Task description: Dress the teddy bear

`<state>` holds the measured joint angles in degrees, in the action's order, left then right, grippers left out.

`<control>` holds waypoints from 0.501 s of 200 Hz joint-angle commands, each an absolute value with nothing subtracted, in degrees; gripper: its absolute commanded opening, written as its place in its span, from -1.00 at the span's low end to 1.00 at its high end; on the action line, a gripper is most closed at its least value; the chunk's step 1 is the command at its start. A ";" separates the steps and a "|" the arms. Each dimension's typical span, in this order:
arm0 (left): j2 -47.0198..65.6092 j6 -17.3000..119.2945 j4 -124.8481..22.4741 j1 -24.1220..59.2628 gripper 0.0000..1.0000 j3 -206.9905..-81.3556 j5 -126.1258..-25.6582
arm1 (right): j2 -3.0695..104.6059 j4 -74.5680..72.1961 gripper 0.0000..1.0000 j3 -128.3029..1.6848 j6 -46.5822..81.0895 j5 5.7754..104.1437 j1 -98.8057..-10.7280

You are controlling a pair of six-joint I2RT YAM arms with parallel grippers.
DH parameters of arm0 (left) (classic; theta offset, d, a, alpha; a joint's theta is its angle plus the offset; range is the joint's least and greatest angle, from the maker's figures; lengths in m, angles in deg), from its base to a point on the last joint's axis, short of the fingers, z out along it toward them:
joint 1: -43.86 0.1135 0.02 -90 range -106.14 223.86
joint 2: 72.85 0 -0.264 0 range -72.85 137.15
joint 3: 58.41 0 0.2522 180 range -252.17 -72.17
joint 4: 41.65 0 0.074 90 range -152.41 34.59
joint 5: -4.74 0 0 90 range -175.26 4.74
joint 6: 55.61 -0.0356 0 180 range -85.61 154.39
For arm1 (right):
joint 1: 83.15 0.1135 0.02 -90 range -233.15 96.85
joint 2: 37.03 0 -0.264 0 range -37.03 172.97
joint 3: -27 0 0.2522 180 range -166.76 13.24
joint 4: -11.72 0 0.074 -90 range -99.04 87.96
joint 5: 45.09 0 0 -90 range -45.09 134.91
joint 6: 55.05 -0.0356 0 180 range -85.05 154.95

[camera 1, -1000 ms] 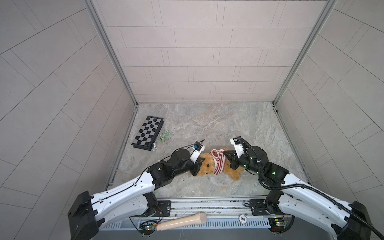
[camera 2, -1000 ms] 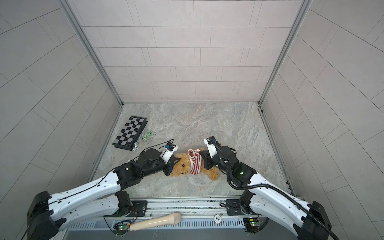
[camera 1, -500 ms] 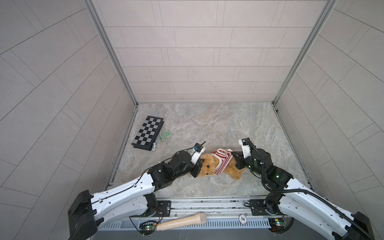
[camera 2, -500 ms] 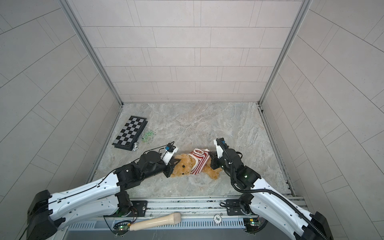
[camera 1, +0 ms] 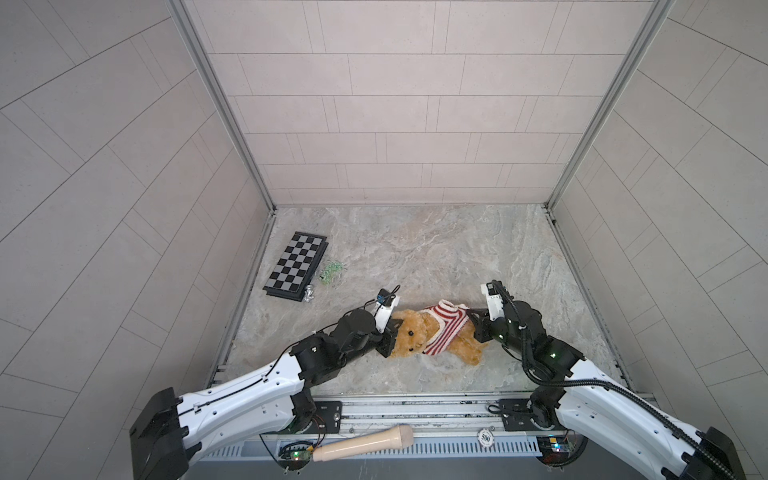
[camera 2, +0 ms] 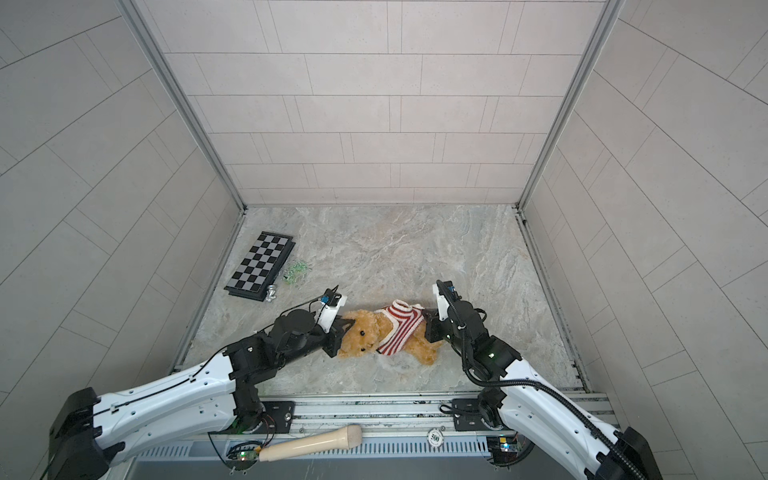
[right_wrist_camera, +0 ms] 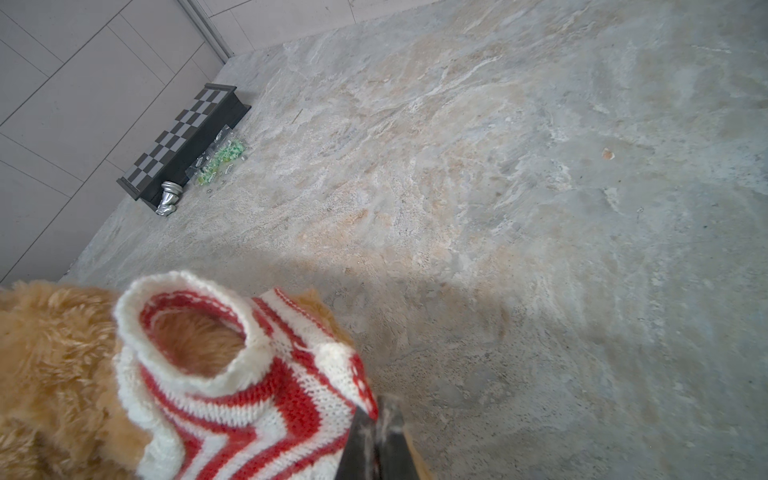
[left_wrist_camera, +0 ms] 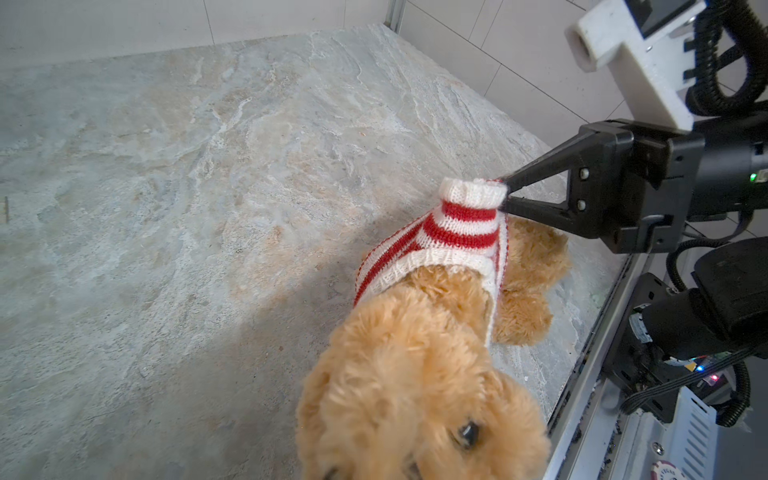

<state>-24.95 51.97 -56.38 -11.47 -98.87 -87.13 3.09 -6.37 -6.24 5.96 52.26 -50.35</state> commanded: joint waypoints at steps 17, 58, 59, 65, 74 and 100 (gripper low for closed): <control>-26.25 52.45 -54.61 -9.50 -1.00 -98.11 -89.12 | 5.13 -2.99 -1.00 -6.63 4.42 53.27 -51.64; -22.71 47.27 -57.57 -9.41 -1.00 -103.65 -82.81 | 10.81 3.38 -0.70 -8.17 4.82 65.41 -51.59; -22.56 47.16 -57.72 -9.40 -1.00 -103.86 -82.72 | 10.93 3.26 -0.70 -8.27 4.90 65.62 -51.59; -22.14 46.39 -58.56 -9.40 -1.00 -104.71 -82.11 | 11.29 2.17 -0.67 -9.01 5.96 66.27 -51.58; -21.59 45.29 -59.73 -9.47 -1.00 -105.74 -81.43 | 10.91 -0.28 -0.61 -10.21 7.67 66.26 -51.58; -20.83 41.87 -64.87 -10.20 -1.00 -108.84 -81.97 | 5.66 -8.77 -0.33 -14.15 13.74 65.49 -51.42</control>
